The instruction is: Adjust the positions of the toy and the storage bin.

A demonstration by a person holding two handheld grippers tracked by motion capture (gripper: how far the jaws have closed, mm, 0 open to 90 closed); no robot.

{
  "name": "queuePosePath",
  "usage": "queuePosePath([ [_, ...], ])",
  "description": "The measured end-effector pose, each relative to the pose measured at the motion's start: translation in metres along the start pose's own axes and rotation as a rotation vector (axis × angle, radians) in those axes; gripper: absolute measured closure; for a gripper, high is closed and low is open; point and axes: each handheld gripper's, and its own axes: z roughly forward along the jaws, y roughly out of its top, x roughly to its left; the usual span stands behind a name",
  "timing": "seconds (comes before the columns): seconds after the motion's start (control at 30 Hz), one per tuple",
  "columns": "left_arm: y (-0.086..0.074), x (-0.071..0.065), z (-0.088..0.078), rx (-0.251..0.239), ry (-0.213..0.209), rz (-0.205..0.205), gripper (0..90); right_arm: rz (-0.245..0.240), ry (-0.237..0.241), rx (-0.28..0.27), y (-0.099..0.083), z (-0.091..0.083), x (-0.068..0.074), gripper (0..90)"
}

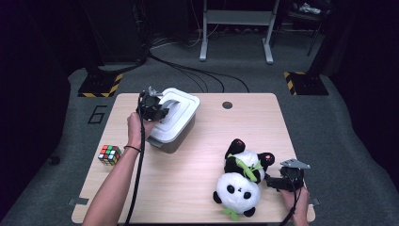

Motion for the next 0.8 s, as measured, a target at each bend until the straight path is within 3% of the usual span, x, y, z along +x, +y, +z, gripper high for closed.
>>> queuePosePath([
  [0.8, 0.0025, 0.0077, 0.0046, -0.017, -0.086, 0.004, 67.6, -0.002, 0.001, -0.002, 0.0001, 0.0001, -0.0002, 4.1],
])
